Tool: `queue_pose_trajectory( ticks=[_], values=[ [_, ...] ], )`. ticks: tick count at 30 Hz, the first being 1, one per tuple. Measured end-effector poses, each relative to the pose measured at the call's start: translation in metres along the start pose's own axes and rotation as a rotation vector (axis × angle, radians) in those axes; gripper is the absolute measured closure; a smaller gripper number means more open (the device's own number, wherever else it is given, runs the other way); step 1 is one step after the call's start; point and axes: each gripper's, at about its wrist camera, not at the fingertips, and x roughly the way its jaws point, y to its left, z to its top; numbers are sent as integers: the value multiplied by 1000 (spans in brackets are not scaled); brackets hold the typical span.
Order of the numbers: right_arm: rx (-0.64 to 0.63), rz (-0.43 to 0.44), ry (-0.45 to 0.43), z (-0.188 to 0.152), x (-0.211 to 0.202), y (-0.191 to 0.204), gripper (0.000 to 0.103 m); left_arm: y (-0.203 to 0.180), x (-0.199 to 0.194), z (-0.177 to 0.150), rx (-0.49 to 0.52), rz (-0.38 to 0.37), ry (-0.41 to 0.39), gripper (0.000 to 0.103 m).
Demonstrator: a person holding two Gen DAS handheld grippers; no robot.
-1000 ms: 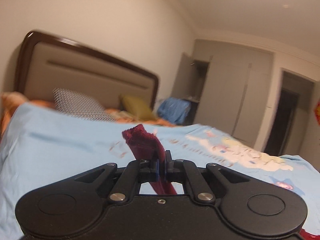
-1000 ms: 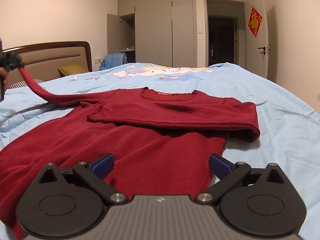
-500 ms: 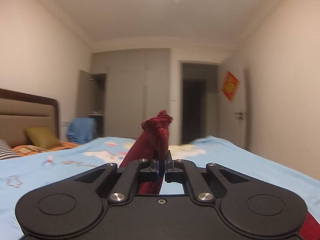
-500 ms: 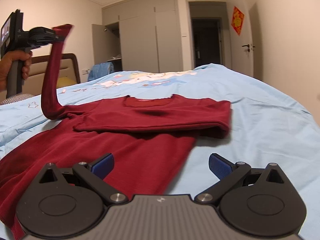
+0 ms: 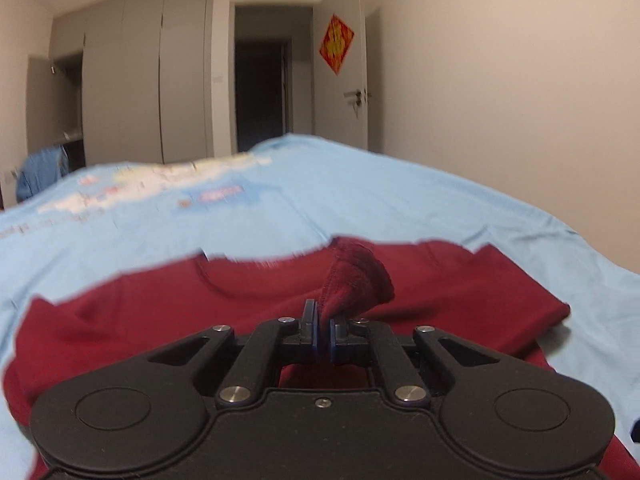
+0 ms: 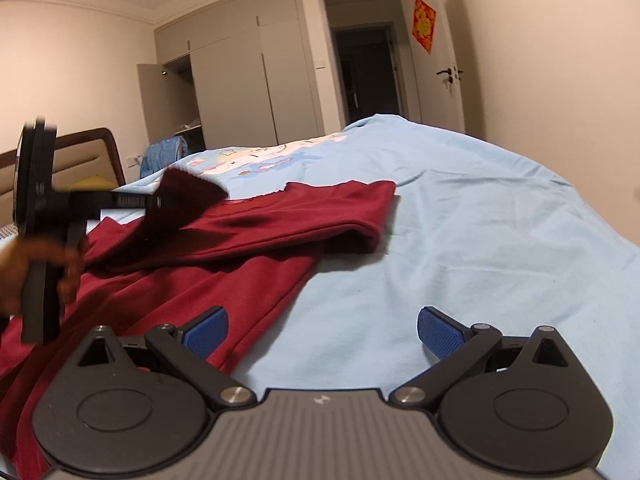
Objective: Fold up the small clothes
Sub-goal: 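Grasp the other sleeve cuff with the left gripper and fold it across the body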
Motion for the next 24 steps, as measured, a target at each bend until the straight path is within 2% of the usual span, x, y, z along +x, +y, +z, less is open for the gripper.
queue_pose_trajectory(
  ticks=[3, 5, 7, 11, 15, 18, 22, 24],
  values=[
    [5, -4, 5, 0, 1, -1, 0, 8, 1, -4, -28, -35, 41, 83],
    [0, -7, 9, -1, 1, 0, 0, 14, -5, -3, -41, -63, 49, 59],
    [-7, -8, 11, -1, 2, 2, 0, 17, -14, -1, -38, -74, 39, 43],
    [-15, 11, 11, 1, 6, 7, 0, 31, -35, 5, -22, -61, 40, 26],
    [-18, 64, -4, 11, 12, 15, 0, 63, -65, 7, -36, 27, 53, 18],
    [0, 138, -17, 27, 25, 22, 0, 97, -78, 9, -51, 149, 77, 13],
    [-22, 227, -8, 54, 57, 43, 3, 156, -91, 6, -164, 298, 109, 13],
    [-64, 243, 5, 64, 77, 57, 12, 185, -97, 3, -228, 356, 122, 15]
  ],
)
